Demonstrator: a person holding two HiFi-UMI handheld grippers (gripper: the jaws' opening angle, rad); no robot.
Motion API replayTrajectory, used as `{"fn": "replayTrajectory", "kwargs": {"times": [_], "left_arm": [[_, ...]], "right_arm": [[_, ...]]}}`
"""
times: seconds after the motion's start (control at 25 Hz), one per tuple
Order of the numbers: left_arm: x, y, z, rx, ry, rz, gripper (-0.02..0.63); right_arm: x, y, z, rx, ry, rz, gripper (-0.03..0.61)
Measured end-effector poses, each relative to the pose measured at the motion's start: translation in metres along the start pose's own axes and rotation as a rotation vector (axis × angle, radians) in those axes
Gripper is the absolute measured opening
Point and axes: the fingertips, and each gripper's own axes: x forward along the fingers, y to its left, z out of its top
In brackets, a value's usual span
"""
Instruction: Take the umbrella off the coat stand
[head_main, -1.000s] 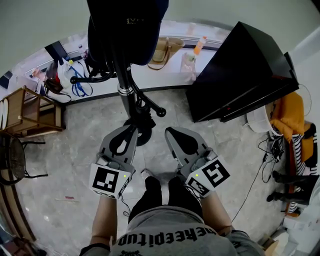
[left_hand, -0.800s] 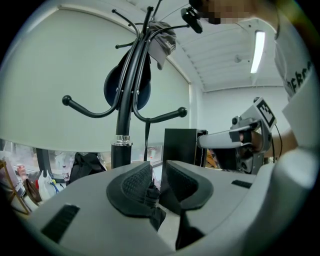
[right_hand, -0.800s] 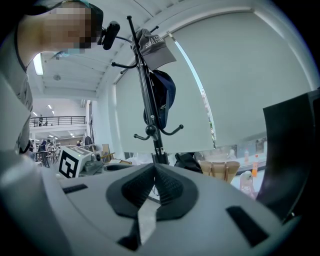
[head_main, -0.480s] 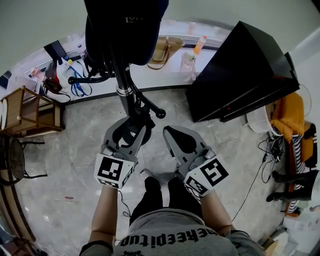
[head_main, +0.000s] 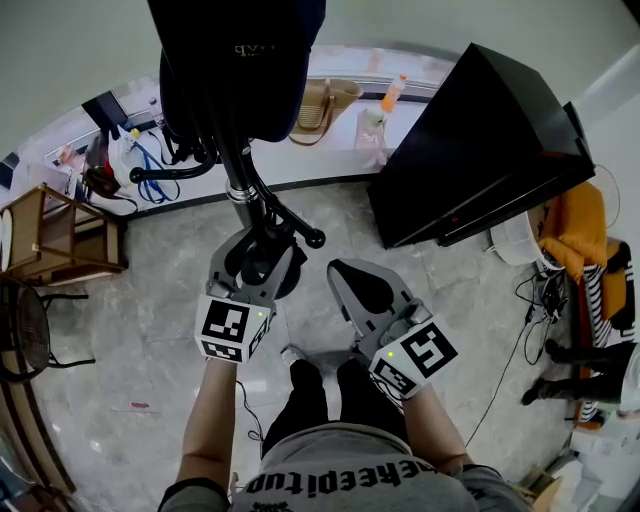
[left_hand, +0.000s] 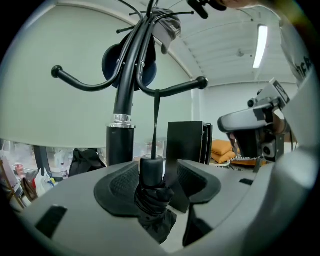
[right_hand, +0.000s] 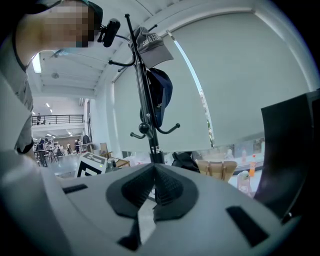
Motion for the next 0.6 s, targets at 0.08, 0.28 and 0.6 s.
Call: {"fn": "replayTrajectory", "kwargs": {"times": [0.08,0.28,0.6], "left_arm": [[0.005,0.001,-0.003,0.000,0.007,-0.002,0.242],[0.015,0.001,-0.010,0.013,0.021,-0.006,0.253],[0.028,0.000,-0.010,0.033,0.020,-0.011,0.258]], "right_arm": [[-0.001,-0.002,0.000,-0.001,0.001,-0.007,0.012],[-0.004,-0.005,-0.001,-0.004,0.006,-0.017,0.012],[-0.009,-0.011,-0.002,-0.005,0.012,-0.030,0.012]]}}
